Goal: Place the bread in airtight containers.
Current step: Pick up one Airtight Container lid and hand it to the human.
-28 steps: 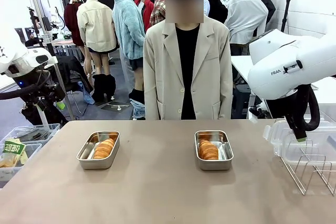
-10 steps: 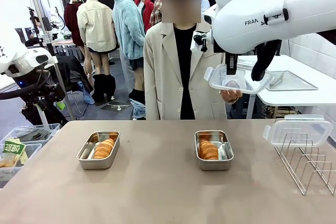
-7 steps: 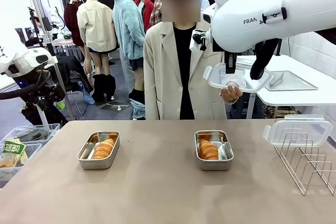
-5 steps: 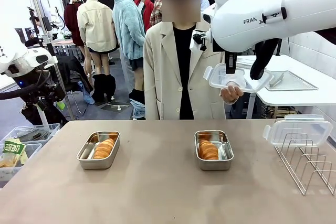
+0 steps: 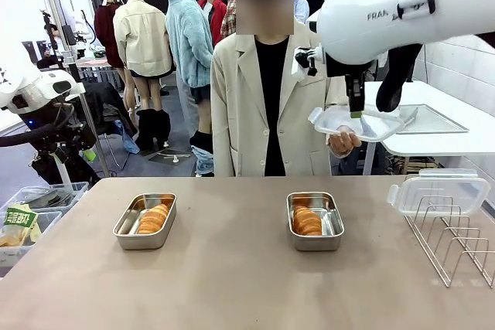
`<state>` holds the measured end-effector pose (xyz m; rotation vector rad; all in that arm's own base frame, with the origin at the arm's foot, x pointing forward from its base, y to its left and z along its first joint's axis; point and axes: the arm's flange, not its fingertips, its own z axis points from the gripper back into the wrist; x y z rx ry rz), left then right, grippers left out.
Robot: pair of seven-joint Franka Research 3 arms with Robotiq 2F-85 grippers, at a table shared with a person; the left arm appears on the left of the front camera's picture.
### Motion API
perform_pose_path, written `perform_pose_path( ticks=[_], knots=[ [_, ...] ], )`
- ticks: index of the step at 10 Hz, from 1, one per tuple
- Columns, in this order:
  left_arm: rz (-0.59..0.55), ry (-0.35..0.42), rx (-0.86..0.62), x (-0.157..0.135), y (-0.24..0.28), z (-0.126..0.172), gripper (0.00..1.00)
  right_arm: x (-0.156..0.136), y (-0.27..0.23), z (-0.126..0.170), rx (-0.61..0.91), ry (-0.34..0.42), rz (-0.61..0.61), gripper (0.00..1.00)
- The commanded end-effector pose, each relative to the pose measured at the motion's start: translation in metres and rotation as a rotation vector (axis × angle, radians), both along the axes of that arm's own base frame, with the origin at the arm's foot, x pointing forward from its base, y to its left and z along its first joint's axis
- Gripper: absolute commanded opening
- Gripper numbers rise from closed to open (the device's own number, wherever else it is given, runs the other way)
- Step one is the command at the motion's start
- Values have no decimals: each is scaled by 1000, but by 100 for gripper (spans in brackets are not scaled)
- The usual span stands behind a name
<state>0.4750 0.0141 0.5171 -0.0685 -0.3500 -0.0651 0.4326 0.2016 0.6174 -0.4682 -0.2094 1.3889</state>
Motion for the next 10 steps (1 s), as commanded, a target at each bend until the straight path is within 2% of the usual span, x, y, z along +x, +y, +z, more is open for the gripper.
perform_pose_path(
  ticks=[1,3,6,10],
  knots=[
    [14,2,17,-1,1,2,77,-8,-21,20,-51,138,69,100],
    [14,2,17,-1,1,2,77,-11,-40,16,-95,216,100,100],
    [14,2,17,-1,1,2,77,-6,-81,0,-72,363,170,100],
    [14,2,17,-1,1,2,77,5,-109,-20,-20,428,163,100]
  ],
)
